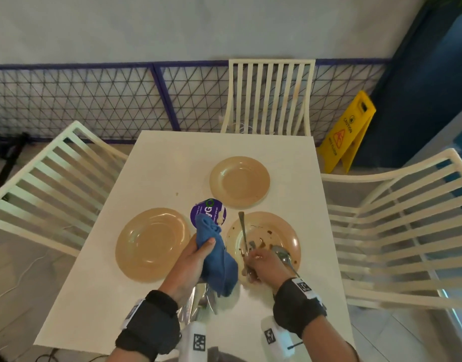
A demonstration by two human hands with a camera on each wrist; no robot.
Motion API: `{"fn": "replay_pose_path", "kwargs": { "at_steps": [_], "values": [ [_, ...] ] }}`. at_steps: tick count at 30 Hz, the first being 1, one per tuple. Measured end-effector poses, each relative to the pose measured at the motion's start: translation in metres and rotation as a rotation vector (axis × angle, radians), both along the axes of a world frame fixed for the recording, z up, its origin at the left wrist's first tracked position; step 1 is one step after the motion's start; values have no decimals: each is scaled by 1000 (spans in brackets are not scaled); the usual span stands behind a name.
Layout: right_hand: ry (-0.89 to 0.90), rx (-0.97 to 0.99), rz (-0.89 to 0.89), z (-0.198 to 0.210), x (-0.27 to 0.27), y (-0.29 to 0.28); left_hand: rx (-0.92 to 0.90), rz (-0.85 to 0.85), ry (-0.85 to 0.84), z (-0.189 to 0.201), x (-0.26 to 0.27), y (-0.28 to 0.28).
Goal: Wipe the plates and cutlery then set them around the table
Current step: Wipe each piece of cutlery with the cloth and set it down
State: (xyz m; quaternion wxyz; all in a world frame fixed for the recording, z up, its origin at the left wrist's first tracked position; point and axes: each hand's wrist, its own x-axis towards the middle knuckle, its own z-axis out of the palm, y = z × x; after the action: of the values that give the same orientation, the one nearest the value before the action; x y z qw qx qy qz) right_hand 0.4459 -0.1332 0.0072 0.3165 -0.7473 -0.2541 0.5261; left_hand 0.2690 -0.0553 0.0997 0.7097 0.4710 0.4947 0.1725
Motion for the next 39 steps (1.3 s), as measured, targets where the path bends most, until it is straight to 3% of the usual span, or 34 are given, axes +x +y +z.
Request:
{"fn": "replay_pose_path", "kwargs": {
  "at_steps": [4, 9, 13, 17, 22, 28, 34, 39],
  "values": [
    [169, 197, -99, 54, 2, -17, -46, -27, -14, -3, 28, -7],
    [18, 292, 32, 98, 0, -29, 66, -92, 16, -1, 65, -19],
    [24, 300, 36, 115, -5, -45, 122, 26, 19, 10, 74, 1],
    [36, 332, 27, 122, -5, -49, 154, 140, -37, 27, 80, 18],
    [12, 340, 41, 122, 5, -38, 148, 35, -19, 21, 84, -5],
    [-3, 316, 92, 124, 3, -48, 173, 204, -45, 19, 78, 31],
    [-10, 362, 54, 124, 6, -35, 171, 66, -29, 22, 83, -4],
    [-26, 367, 92, 123, 2, -48, 189, 241, -60, 30, 75, 33]
  ]
}}
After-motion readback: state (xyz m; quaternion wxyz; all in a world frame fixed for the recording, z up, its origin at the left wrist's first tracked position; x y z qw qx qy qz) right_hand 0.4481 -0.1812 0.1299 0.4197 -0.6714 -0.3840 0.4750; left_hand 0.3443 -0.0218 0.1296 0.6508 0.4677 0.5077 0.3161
